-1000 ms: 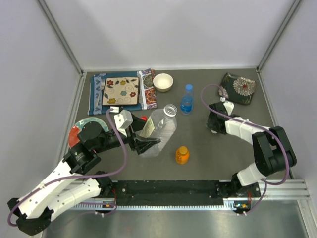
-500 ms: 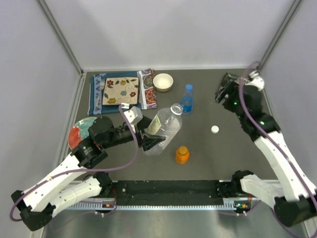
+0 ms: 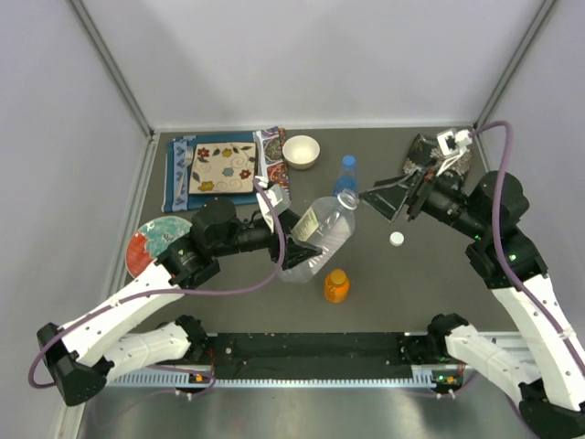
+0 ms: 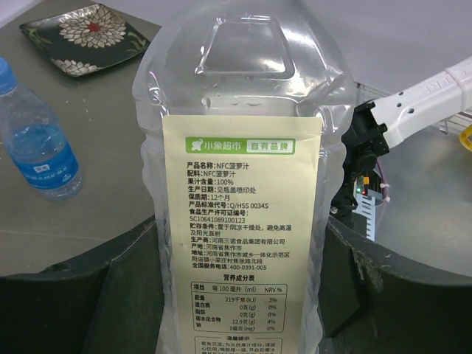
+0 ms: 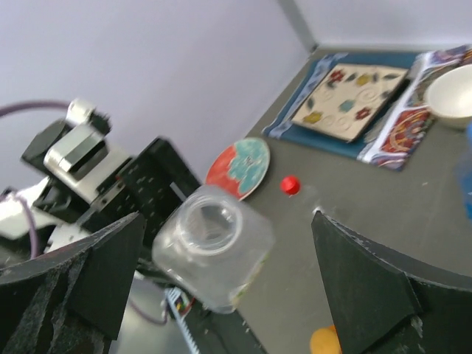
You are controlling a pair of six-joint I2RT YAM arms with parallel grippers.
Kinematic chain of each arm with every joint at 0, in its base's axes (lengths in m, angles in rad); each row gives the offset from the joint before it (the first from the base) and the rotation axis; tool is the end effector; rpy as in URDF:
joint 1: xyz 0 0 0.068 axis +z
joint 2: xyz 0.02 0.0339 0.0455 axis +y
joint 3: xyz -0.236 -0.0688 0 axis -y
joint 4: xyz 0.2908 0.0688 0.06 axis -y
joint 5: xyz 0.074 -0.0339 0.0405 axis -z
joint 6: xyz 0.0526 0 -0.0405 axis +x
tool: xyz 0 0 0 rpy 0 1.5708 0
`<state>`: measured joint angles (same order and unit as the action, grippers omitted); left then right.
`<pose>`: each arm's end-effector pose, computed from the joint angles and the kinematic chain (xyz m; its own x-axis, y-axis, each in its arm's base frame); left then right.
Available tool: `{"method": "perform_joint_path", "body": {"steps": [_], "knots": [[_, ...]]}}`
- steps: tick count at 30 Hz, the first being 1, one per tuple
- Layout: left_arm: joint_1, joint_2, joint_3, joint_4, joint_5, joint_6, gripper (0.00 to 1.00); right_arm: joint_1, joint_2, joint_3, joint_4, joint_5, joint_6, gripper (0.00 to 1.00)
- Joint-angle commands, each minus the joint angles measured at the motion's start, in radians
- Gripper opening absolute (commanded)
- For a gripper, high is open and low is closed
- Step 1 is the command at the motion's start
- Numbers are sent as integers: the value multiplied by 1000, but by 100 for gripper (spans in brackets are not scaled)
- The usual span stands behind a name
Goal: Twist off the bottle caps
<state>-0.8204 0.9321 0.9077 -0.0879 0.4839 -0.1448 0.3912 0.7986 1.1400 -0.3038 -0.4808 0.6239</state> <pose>0.1807 -0.2297 0.3424 -0.2145 0.0428 -0.9758 0.9416 0.2745 -0.1950 0.2032 0.1101 0.4410 -0.4189 0.3875 -0.8212 -0.6414 0.5138 0.5697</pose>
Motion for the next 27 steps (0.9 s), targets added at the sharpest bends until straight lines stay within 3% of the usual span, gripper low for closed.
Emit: {"method": "perform_joint_path", "body": {"steps": [1,8,13,19,20,27], "knots": [[-16,16,62,80,33,-21,22,93,16,41,8,-59,-33,96],[-39,42,89,80,28,-13,22,176,50,52,2,11,-56,98],[-45,47,96,74,28,-7,23,196,74,53,5,47,-64,91],[-48,43,92,71,25,-2,24,205,82,49,11,57,-66,69],[-46,43,94,71,25,-2,24,207,83,49,11,57,-67,60],[-46,43,96,71,-1,8,34,215,71,46,17,56,-66,22]]}}
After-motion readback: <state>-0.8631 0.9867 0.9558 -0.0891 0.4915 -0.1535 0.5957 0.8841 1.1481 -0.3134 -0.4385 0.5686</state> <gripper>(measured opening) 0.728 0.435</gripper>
